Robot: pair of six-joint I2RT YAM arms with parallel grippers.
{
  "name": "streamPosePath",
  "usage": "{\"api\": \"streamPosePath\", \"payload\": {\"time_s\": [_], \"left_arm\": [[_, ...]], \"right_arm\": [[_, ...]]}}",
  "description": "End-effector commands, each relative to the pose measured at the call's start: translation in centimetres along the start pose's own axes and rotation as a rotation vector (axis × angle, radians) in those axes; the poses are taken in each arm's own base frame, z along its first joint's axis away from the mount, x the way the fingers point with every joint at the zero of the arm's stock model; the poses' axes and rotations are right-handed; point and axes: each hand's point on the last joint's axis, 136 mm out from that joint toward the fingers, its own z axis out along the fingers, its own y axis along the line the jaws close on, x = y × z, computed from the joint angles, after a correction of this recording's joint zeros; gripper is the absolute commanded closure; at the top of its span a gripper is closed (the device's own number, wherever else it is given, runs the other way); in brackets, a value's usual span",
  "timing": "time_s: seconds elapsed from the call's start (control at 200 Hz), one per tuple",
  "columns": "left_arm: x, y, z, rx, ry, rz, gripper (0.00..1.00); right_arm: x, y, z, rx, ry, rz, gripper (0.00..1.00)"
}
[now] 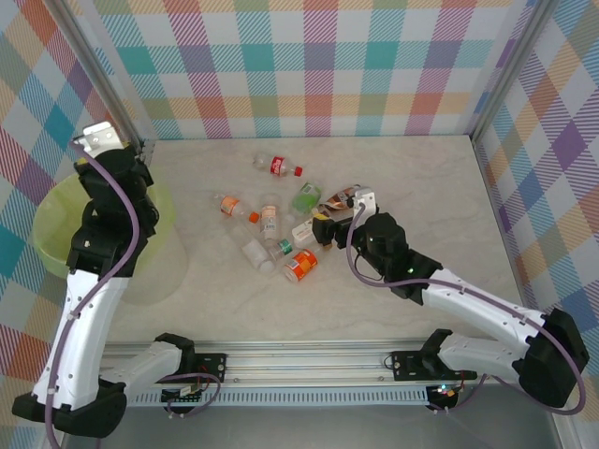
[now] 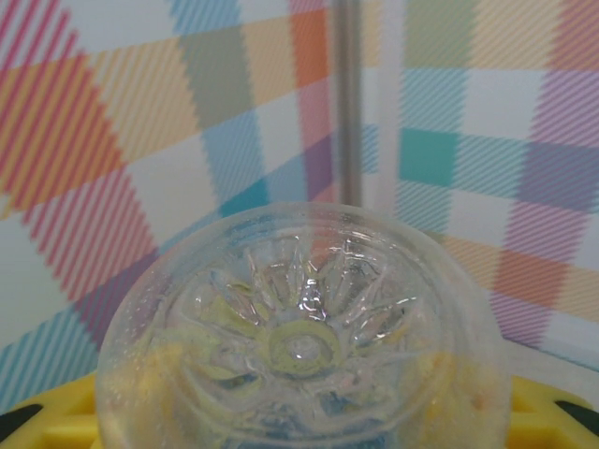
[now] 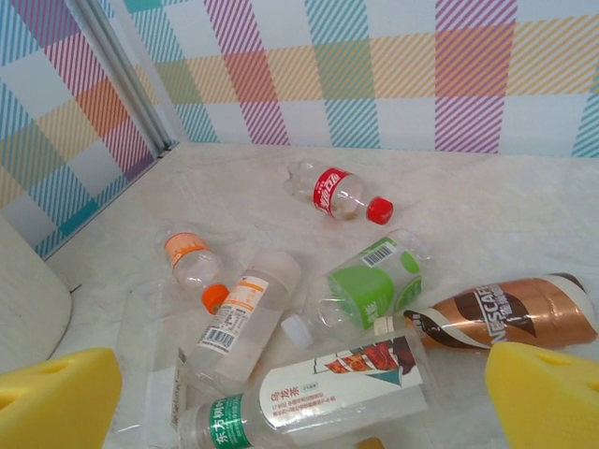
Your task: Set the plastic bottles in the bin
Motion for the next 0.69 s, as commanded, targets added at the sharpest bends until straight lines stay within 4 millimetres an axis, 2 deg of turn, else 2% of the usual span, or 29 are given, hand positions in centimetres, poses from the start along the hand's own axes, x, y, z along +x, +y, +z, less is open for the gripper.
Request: {"api": "streamPosePath", "payload": {"time_s": [0.0, 0.135, 0.275, 0.46, 0.69], "left_arm": [[2.2, 4.1, 0.6, -0.139, 0.045, -0.028, 0.49], [6.6, 5.3, 2.0, -0.206, 0.166, -0.018, 0.48], [9.7, 6.9, 2.8, -0.276, 0.238, -0.051, 0.41], [12.3, 7.2, 3.6, -0.279, 0.320, -0.096, 0.36], [13.8, 6.9, 4.2, -0.277, 0.386, -0.084, 0.17]], "right_arm": [[-1.7, -0.2, -0.9, 0.012, -0.074, 0.032, 0.00], [-1.4, -0.4, -1.1, 0.017, -0.062, 0.022, 0.00], [-1.3, -0.5, -1.3, 0.020, -0.060, 0.027, 0.00], [-1.1, -0.7, -1.2, 0.030, -0.055, 0.020, 0.00], [-0.9, -0.8, -1.1, 0.033, -0.050, 0.017, 0.00]]}}
